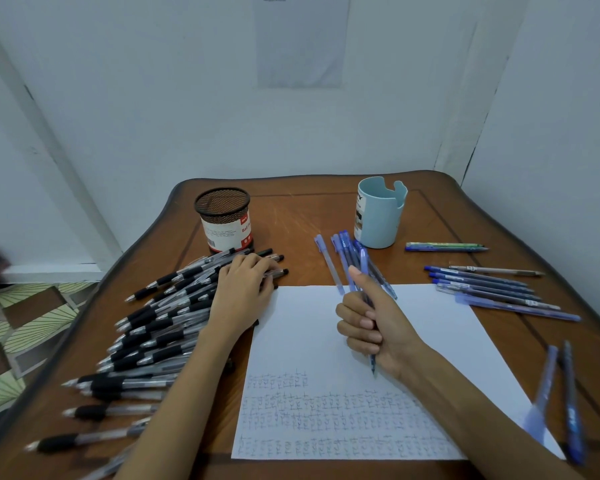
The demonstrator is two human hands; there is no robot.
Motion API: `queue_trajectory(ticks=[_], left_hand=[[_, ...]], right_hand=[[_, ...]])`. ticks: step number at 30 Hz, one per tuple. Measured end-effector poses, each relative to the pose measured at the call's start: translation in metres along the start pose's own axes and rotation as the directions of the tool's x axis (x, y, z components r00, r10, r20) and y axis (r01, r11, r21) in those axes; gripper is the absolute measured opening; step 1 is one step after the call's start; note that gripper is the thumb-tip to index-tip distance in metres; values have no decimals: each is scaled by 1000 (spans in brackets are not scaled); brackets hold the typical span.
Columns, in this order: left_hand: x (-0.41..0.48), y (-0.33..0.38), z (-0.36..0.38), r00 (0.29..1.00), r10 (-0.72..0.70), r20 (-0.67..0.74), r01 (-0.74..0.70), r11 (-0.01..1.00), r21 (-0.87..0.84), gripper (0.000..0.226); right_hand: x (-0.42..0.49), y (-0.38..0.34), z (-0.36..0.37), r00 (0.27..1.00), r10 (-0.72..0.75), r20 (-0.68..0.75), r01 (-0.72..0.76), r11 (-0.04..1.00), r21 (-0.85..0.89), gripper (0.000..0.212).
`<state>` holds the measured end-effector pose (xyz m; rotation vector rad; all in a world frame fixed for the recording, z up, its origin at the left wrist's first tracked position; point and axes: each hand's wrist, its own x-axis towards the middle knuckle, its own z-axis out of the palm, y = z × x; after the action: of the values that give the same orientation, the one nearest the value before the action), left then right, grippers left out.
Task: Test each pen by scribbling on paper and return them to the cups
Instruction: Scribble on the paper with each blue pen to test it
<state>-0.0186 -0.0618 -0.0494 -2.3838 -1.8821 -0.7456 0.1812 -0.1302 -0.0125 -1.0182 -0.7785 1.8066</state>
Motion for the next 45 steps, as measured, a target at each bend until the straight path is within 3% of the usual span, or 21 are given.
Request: queue_trajectory(ticks=[5, 9, 13, 17, 24, 29, 32, 34, 37, 39, 45], left_hand=[[0, 0, 0, 1000, -6, 18, 5, 1000, 14, 26], [0, 0, -1, 1000, -11, 20, 10, 1000, 14, 26], [0, 1, -2, 1000, -5, 14, 5, 1000, 11, 26], [-1, 1, -2, 1000, -8, 13, 8, 1000, 2, 25], [0, 1, -1, 1000, -7, 14, 7, 1000, -3, 27], [-1, 1, -1, 1000, -8, 15, 8, 1000, -8, 27], [-1, 1, -2, 1000, -4, 21, 5, 1000, -9, 27], [-1, 1, -2, 1000, -5, 22, 5, 1000, -6, 27], [0, 0, -1, 1000, -3, 14, 3, 1000, -4, 26], [0, 1, -1, 1000, -1, 13, 1, 1000, -10, 26], [0, 0, -1, 1000, 0, 15, 0, 1000, 4, 24]], right_hand=[[0, 0, -2, 994, 47, 100, -47, 999, 1, 61], [2, -12, -4, 997, -68, -22, 58, 953, -297, 33], [27, -39, -5, 937, -313, -154, 145, 750, -645, 19], [68, -57, -8, 887, -434, -156, 73, 466, -882, 24], [96, -42, -10, 844, -500, -192, -26, 321, -947, 30], [75, -50, -26, 802, -573, -170, -72, 191, -979, 21], [52, -70, -59, 760, -620, -196, -219, 40, -975, 21], [36, -85, -84, 779, -584, -227, -320, -60, -946, 22], [23, -98, -115, 808, -525, -267, -386, -129, -914, 23], [22, -97, -127, 834, -487, -260, -375, -154, -914, 27], [33, -88, -135, 805, -529, -268, -345, -51, -937, 30]])
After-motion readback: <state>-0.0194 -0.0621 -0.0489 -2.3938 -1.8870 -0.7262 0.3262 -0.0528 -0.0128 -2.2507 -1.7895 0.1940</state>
